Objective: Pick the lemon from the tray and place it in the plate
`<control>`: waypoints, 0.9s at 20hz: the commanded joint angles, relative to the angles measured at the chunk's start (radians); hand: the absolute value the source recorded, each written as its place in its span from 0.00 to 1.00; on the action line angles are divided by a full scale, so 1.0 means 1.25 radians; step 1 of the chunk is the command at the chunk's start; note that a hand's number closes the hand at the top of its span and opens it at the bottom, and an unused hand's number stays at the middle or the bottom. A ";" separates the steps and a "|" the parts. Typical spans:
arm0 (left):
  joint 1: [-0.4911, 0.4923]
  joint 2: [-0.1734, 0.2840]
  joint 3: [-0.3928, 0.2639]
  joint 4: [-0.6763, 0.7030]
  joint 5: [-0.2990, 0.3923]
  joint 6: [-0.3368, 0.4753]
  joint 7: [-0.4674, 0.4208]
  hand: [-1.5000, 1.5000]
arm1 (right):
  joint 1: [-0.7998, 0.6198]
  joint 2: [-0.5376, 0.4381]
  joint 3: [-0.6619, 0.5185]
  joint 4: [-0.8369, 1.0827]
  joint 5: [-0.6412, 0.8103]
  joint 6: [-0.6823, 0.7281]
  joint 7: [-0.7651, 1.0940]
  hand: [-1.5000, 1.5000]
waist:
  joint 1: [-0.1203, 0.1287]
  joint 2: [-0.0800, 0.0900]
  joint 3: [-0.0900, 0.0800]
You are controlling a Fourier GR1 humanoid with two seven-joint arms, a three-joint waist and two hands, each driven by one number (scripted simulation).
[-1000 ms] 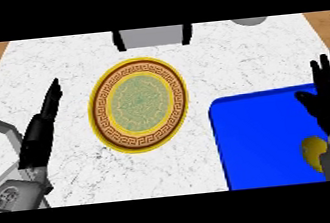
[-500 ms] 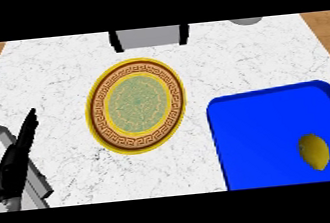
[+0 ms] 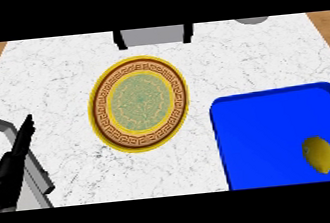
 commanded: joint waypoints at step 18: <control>-0.029 -0.012 0.034 -0.012 -0.020 -0.040 0.040 0.50 | -0.041 -0.444 -0.044 0.031 0.051 0.225 0.710 0.00 | 0.018 0.005 0.001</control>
